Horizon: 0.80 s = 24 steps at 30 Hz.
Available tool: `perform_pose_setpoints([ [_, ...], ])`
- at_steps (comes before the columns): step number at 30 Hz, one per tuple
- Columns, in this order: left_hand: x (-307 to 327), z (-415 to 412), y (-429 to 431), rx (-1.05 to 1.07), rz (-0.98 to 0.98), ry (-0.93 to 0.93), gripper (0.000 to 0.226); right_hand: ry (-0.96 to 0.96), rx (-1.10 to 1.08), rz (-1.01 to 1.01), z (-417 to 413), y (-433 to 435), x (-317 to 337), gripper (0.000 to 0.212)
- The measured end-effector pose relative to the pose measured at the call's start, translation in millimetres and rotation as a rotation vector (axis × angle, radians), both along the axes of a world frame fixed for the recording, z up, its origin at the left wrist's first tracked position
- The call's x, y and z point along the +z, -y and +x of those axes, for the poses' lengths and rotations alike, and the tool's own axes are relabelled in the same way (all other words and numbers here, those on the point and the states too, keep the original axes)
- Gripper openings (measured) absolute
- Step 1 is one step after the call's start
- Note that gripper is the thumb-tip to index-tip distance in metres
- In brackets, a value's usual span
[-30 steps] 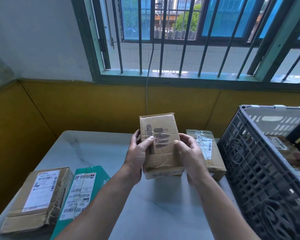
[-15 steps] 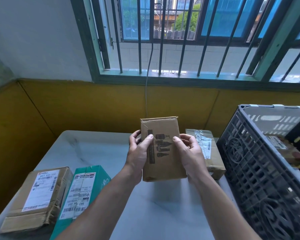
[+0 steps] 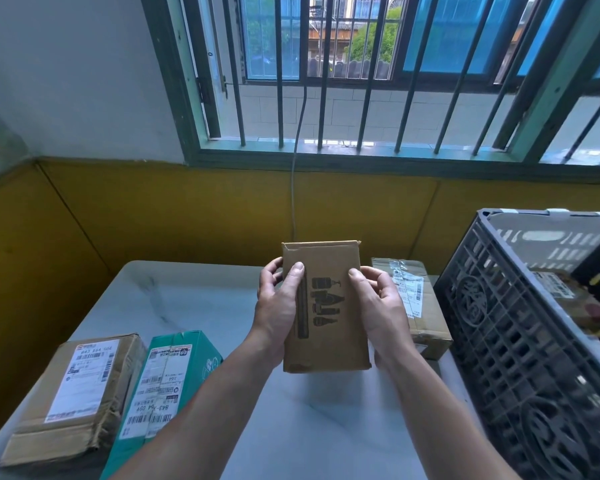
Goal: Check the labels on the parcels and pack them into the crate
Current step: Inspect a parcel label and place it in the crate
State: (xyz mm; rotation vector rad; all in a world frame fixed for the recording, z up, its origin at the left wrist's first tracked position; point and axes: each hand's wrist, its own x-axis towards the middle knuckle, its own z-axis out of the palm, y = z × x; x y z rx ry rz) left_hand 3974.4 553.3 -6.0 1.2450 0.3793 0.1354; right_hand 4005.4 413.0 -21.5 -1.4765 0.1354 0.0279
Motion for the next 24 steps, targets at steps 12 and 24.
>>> perform_pose_setpoints([
  [12,-2.5,4.1,-4.0,0.049,-0.008,0.015,0.025,0.022,-0.043,-0.047,-0.5,-4.0,1.6,0.019],
  [24,1.2,0.1,-6.3,0.099,0.066,-0.034,0.026,0.031,-0.002,-0.033,-3.0,-5.2,6.3,0.034],
])
